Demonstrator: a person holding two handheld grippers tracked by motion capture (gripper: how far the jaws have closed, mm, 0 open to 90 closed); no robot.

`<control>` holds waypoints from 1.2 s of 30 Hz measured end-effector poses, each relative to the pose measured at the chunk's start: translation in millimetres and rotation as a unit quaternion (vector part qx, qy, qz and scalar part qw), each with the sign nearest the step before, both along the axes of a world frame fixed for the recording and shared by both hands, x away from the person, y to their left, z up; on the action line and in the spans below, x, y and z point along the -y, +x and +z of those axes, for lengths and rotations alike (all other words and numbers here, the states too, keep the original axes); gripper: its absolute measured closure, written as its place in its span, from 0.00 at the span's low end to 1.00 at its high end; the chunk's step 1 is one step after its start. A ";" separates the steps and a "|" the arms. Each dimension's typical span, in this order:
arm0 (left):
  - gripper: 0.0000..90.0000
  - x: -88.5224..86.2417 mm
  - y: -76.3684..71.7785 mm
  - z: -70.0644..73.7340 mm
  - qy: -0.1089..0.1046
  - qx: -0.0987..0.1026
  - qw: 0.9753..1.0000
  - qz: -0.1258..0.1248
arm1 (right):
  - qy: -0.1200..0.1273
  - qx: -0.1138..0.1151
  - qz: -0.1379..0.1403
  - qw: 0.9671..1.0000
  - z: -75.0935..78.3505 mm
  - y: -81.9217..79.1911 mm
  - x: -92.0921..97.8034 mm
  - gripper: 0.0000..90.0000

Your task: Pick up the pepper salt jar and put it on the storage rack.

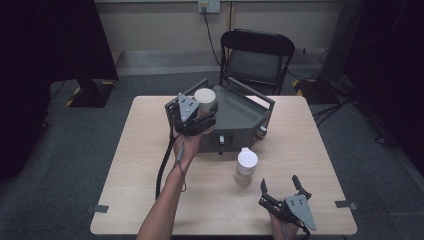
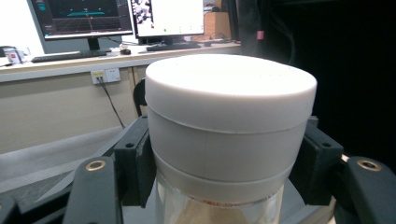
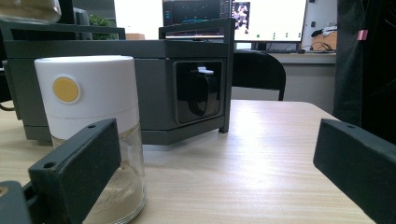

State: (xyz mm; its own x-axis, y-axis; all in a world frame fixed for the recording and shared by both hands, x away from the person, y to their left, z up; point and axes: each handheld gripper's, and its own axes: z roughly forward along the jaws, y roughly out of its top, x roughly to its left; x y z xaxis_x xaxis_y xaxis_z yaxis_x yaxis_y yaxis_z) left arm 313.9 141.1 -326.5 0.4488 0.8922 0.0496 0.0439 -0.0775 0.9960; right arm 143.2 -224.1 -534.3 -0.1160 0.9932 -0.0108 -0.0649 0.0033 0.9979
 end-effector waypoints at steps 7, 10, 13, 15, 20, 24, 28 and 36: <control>0.38 8.4 10.4 -2.7 -0.001 -0.003 1.000 0.019 | 0.000 0.000 0.001 1.000 0.0 0.0 0.3 0.00; 0.38 8.0 14.7 0.4 -0.007 -0.006 1.000 0.017 | 0.000 0.000 0.002 1.000 0.0 0.0 0.5 0.00; 0.38 10.4 19.4 2.8 -0.004 -0.006 1.000 0.021 | 0.000 0.000 0.002 1.000 0.0 0.0 0.5 0.00; 0.38 11.9 23.1 3.6 -0.004 -0.012 1.000 0.025 | 0.000 0.000 0.002 1.000 0.0 0.0 0.7 0.00; 0.38 15.0 32.9 1.8 -0.005 -0.023 0.999 0.032 | -0.001 0.000 0.004 1.000 0.2 0.2 1.2 0.00; 0.38 17.3 37.7 0.3 -0.007 -0.031 0.999 0.034 | -0.001 0.000 0.004 1.000 0.1 0.1 1.1 0.00; 0.38 18.7 42.2 -0.7 -0.003 -0.041 0.999 0.034 | 0.000 0.000 0.003 1.000 0.1 0.1 1.1 0.00; 0.38 20.1 47.4 -7.2 0.000 -0.053 0.998 0.032 | 0.000 0.000 0.004 1.000 0.0 0.1 1.4 0.00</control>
